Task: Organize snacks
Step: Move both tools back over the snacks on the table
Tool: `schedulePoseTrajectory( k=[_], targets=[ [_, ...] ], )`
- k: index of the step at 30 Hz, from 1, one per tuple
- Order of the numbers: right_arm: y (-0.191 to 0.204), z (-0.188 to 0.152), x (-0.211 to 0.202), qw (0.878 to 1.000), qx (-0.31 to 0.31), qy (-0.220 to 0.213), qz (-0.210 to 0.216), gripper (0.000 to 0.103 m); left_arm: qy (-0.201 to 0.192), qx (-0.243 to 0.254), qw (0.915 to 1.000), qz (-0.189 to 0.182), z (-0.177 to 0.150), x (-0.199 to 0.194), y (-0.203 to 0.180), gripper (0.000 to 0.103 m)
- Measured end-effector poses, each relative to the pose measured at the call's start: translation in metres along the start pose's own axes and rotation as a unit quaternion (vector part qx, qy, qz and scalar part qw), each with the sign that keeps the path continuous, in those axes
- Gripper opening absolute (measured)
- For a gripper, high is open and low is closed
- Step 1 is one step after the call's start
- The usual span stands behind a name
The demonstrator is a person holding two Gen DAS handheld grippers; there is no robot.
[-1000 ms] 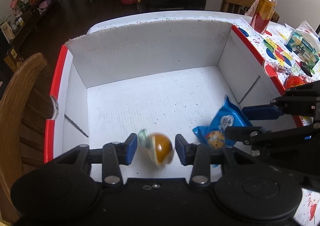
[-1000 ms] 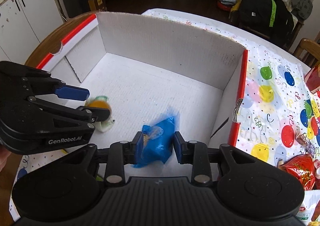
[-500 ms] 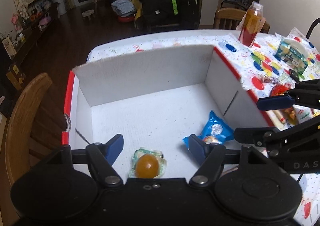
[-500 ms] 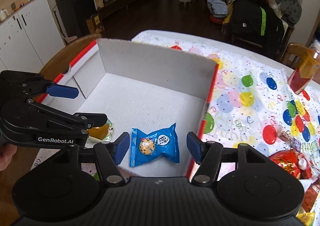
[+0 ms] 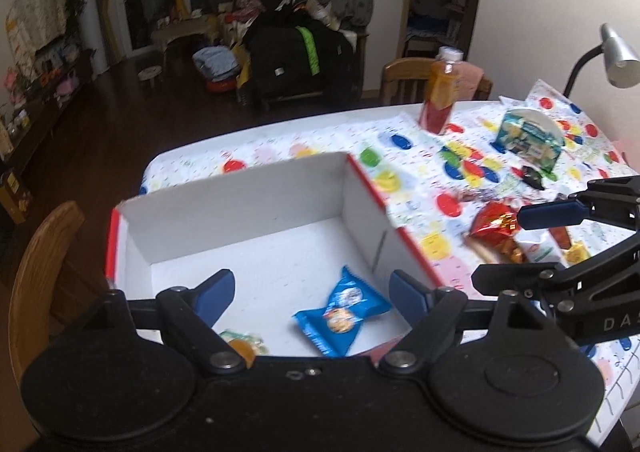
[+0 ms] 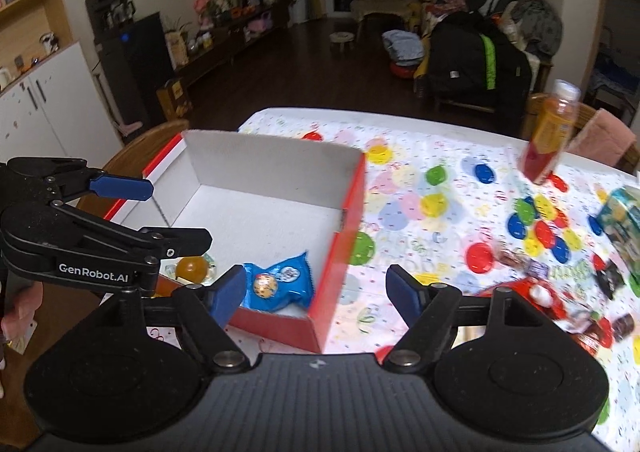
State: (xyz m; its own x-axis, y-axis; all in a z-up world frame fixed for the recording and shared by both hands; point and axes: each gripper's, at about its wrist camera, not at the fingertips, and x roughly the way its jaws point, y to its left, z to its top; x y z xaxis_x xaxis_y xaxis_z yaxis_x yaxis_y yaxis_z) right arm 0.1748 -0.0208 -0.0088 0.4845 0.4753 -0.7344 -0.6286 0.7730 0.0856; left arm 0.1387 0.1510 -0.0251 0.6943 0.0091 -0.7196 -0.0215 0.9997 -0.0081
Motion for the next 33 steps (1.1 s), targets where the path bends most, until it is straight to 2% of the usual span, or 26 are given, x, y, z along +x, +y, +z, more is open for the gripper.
schedulePoseTrajectory(
  k=[3, 7, 14, 19, 25, 33],
  targets=[
    [-0.013, -0.007, -0.015, 1.0, 0.016, -0.01, -0.005, 0.077, -0.007, 0.004, 0.9999, -0.013, 0.003, -0.004, -0.014, 0.085],
    [-0.029, -0.016, -0.034, 0.999, 0.029, -0.026, -0.02, 0.083, -0.017, 0.015, 0.9994, -0.028, 0.005, -0.005, -0.038, 0.087],
    [-0.067, -0.037, -0.061, 0.997, 0.057, -0.035, -0.049, 0.084, -0.03, 0.03, 0.9979, -0.05, 0.009, -0.004, -0.088, 0.093],
    [-0.1, -0.06, -0.076, 0.994, 0.083, -0.038, -0.06, 0.085, -0.043, 0.035, 0.9967, -0.059, 0.009, 0.0, -0.126, 0.102],
    [-0.145, -0.087, -0.088, 0.991, 0.105, -0.035, -0.076, 0.085, -0.035, 0.025, 0.996, -0.078, 0.011, 0.014, -0.162, 0.102],
    [-0.192, -0.118, -0.09, 0.99, 0.091, -0.016, -0.105, 0.085, -0.013, 0.017, 0.9957, -0.091, 0.012, 0.047, -0.206, 0.102]
  ],
)
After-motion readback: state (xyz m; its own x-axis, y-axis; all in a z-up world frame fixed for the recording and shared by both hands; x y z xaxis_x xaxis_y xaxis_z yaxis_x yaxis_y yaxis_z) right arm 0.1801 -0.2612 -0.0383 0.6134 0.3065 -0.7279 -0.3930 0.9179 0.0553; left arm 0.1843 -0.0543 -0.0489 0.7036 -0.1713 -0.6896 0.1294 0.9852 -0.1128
